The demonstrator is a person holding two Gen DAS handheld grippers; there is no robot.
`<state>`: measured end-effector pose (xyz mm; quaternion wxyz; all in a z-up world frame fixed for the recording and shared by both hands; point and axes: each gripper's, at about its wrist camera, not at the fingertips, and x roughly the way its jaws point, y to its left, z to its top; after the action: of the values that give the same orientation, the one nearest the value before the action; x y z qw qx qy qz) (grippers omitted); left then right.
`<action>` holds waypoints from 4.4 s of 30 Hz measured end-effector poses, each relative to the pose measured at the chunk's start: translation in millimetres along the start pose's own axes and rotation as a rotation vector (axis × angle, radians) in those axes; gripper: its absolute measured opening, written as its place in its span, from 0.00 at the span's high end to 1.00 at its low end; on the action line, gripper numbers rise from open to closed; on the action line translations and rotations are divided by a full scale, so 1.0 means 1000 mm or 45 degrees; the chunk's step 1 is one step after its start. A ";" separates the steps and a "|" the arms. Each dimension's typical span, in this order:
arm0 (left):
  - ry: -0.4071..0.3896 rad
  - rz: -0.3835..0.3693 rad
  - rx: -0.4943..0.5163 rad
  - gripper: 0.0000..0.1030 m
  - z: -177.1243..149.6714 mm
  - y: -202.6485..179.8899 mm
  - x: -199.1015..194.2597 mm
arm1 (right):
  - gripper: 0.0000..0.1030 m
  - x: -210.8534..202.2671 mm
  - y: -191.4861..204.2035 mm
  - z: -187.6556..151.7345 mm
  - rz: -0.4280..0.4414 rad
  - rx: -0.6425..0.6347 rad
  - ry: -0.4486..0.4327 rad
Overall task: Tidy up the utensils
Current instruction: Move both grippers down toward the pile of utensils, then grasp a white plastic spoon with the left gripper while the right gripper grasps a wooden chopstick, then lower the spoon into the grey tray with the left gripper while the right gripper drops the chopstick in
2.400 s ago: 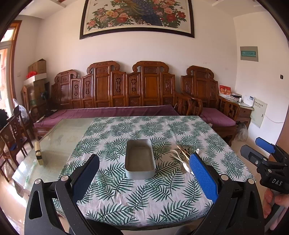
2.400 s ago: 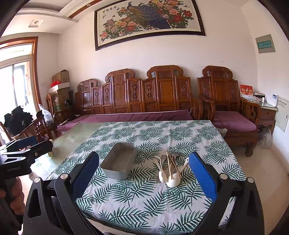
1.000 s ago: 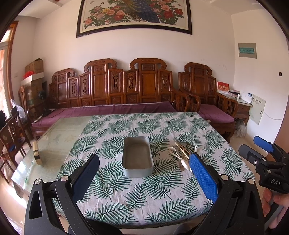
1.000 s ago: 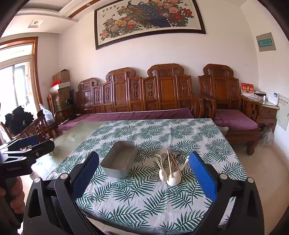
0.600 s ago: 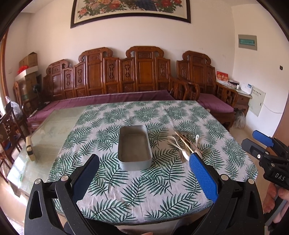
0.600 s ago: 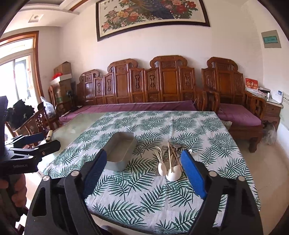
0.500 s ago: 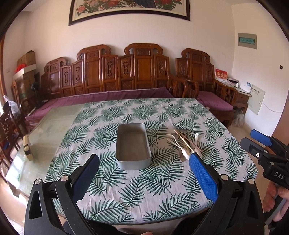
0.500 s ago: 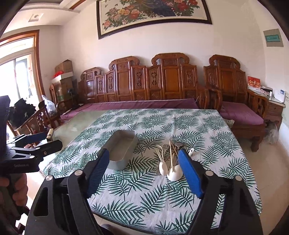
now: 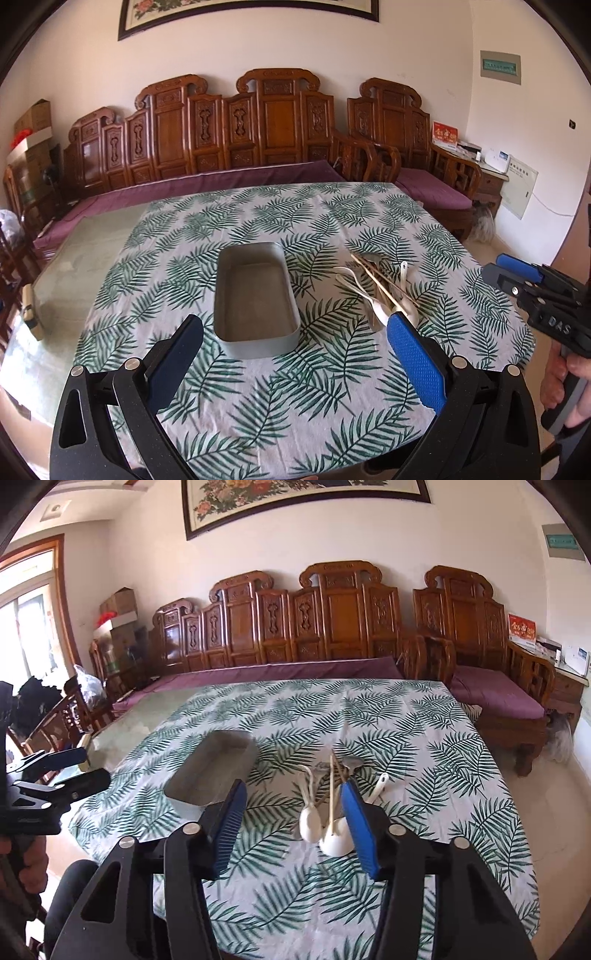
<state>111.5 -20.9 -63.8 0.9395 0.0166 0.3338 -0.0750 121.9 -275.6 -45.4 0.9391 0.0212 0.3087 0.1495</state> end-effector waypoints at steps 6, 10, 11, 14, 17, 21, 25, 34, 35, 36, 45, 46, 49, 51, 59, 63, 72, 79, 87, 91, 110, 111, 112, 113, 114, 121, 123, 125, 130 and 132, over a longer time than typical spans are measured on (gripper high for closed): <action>0.030 -0.056 0.007 0.06 0.004 -0.007 0.029 | 0.58 0.032 -0.027 0.007 -0.010 0.018 0.056; 0.084 -0.096 0.013 0.06 0.004 -0.014 0.053 | 0.60 0.059 -0.042 0.007 -0.021 0.015 0.102; 0.102 -0.108 0.023 0.08 0.004 -0.018 0.061 | 0.61 0.066 -0.046 0.007 -0.020 0.017 0.113; 0.135 -0.136 0.045 0.10 0.007 -0.026 0.079 | 0.63 0.092 -0.060 0.004 -0.019 0.024 0.159; 0.163 -0.172 0.052 0.15 0.008 -0.033 0.101 | 0.66 0.121 -0.073 -0.003 -0.019 0.025 0.216; 0.243 -0.232 0.050 0.23 0.006 -0.048 0.139 | 0.67 0.153 -0.087 -0.007 -0.026 0.023 0.269; 0.306 -0.286 0.052 0.31 0.000 -0.065 0.174 | 0.67 0.169 -0.095 -0.014 -0.017 0.035 0.276; 0.425 -0.381 0.051 0.50 -0.014 -0.094 0.234 | 0.67 0.184 -0.101 -0.026 0.012 0.066 0.313; 0.436 -0.380 0.045 0.50 -0.015 -0.095 0.238 | 0.67 0.183 -0.100 -0.026 0.022 0.067 0.310; 0.440 -0.383 0.043 0.52 -0.016 -0.097 0.241 | 0.67 0.183 -0.101 -0.026 0.032 0.071 0.310; 0.466 -0.447 -0.017 0.77 -0.021 -0.101 0.250 | 0.67 0.178 -0.104 -0.021 0.060 0.098 0.297; 0.461 -0.449 -0.016 0.81 -0.020 -0.101 0.248 | 0.67 0.179 -0.103 -0.020 0.060 0.098 0.301; 0.454 -0.473 -0.019 0.87 -0.018 -0.100 0.242 | 0.67 0.179 -0.100 -0.020 0.075 0.098 0.297; 0.462 -0.487 -0.036 0.88 -0.017 -0.099 0.240 | 0.67 0.180 -0.097 -0.021 0.084 0.091 0.308; 0.437 -0.503 -0.033 0.95 -0.014 -0.083 0.216 | 0.67 0.189 -0.076 -0.023 0.175 0.061 0.350; 0.411 -0.499 -0.013 0.95 -0.013 -0.075 0.207 | 0.72 0.199 -0.063 -0.025 0.183 0.028 0.386; 0.365 -0.505 -0.050 0.95 -0.009 -0.054 0.201 | 0.84 0.226 -0.044 -0.031 0.131 -0.032 0.452; 0.353 -0.508 -0.047 0.95 -0.009 -0.047 0.198 | 0.84 0.246 -0.045 -0.029 0.056 -0.052 0.479; 0.328 -0.515 -0.051 0.95 -0.006 -0.043 0.191 | 0.88 0.258 -0.039 -0.034 0.001 -0.091 0.531; 0.317 -0.509 -0.048 0.95 -0.005 -0.042 0.187 | 0.90 0.256 -0.040 -0.032 -0.030 -0.078 0.526; 0.253 -0.434 -0.068 0.95 0.011 -0.004 0.158 | 0.94 0.197 -0.024 -0.019 0.069 -0.011 0.363; 0.256 -0.425 -0.072 0.95 0.010 0.000 0.158 | 0.94 0.196 -0.021 -0.019 0.074 -0.014 0.358; 0.259 -0.418 -0.075 0.95 0.010 0.003 0.158 | 0.94 0.195 -0.018 -0.018 0.082 -0.017 0.353; 0.265 -0.402 -0.078 0.95 0.009 0.008 0.159 | 0.94 0.193 -0.015 -0.018 0.089 -0.021 0.348; 0.269 -0.390 -0.078 0.95 0.009 0.012 0.160 | 0.94 0.192 -0.011 -0.017 0.096 -0.025 0.342; 0.284 -0.324 -0.105 0.95 0.009 0.038 0.168 | 0.94 0.186 0.009 -0.016 0.132 -0.051 0.327; 0.296 -0.311 -0.115 0.95 0.008 0.045 0.172 | 0.94 0.186 0.013 -0.017 0.139 -0.055 0.330; 0.312 -0.293 -0.128 0.95 0.006 0.052 0.178 | 0.94 0.187 0.017 -0.017 0.152 -0.056 0.333; 0.369 -0.255 -0.175 0.95 -0.002 0.071 0.197 | 0.94 0.188 0.026 -0.018 0.172 -0.071 0.341; 0.402 -0.244 -0.202 0.95 -0.007 0.079 0.205 | 0.94 0.190 0.030 -0.019 0.177 -0.077 0.348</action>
<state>276.6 30.7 -199.6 0.8625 -0.0778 0.4818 -0.1340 247.7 -192.6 -165.9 0.8759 -0.0063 0.4267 0.2249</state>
